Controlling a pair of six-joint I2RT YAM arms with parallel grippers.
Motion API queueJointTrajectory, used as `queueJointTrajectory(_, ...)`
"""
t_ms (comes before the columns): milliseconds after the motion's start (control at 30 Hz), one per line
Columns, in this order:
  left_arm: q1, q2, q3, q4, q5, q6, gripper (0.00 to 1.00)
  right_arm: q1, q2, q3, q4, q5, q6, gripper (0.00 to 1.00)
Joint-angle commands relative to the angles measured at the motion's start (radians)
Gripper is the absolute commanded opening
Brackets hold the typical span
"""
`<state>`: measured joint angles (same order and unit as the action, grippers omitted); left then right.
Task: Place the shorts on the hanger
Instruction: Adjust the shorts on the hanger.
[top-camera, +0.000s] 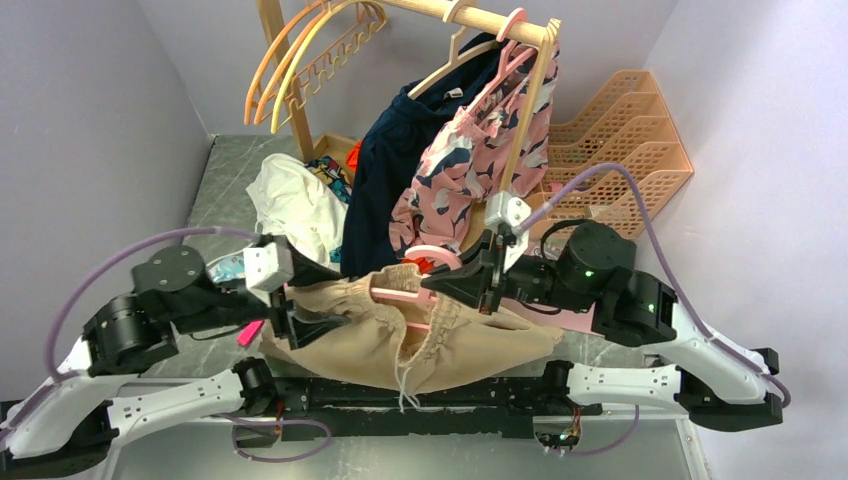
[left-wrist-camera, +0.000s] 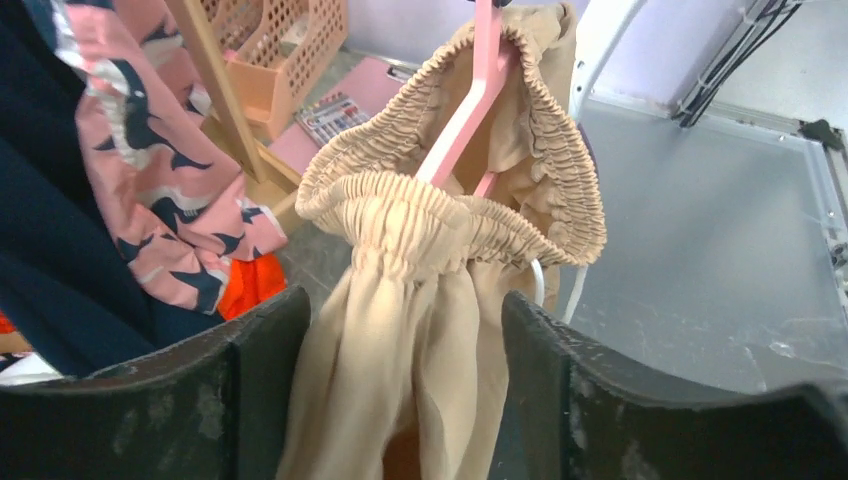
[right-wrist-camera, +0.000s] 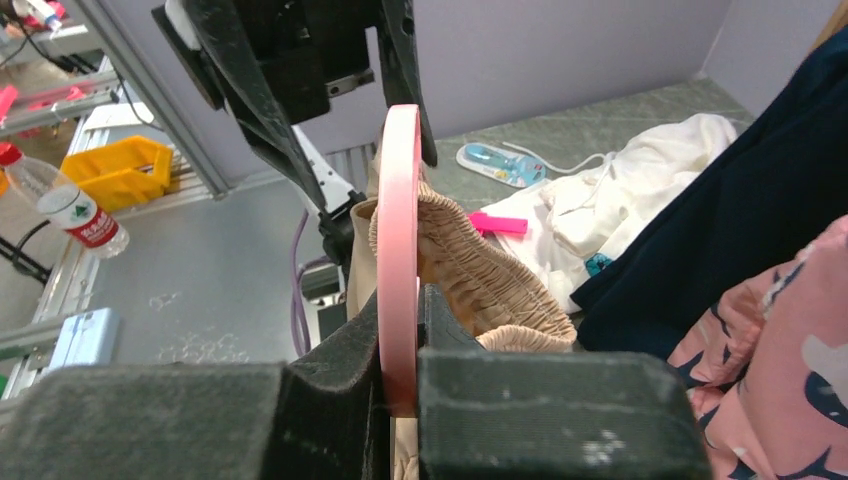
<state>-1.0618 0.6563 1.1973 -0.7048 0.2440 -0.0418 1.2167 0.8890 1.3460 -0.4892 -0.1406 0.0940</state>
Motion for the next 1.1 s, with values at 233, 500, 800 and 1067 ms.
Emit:
queueJointTrajectory(233,0.000,0.082,0.379,-0.118,-0.105,0.076,0.83,-0.003,0.046,0.326,-0.057,0.053,-0.088,0.00)
queueJointTrajectory(500,0.000,0.209,0.589,-0.050,0.040,0.158,0.84,-0.003,0.094,0.360,-0.131,-0.009,-0.103,0.00)
queueJointTrajectory(800,0.000,0.340,0.509,-0.113,0.227,0.169,0.84,-0.003,0.104,0.302,-0.204,-0.015,-0.086,0.00)
queueJointTrajectory(1067,0.000,0.412,0.458,-0.140,0.273,0.186,0.84,-0.002,0.116,0.290,-0.207,-0.035,-0.094,0.00)
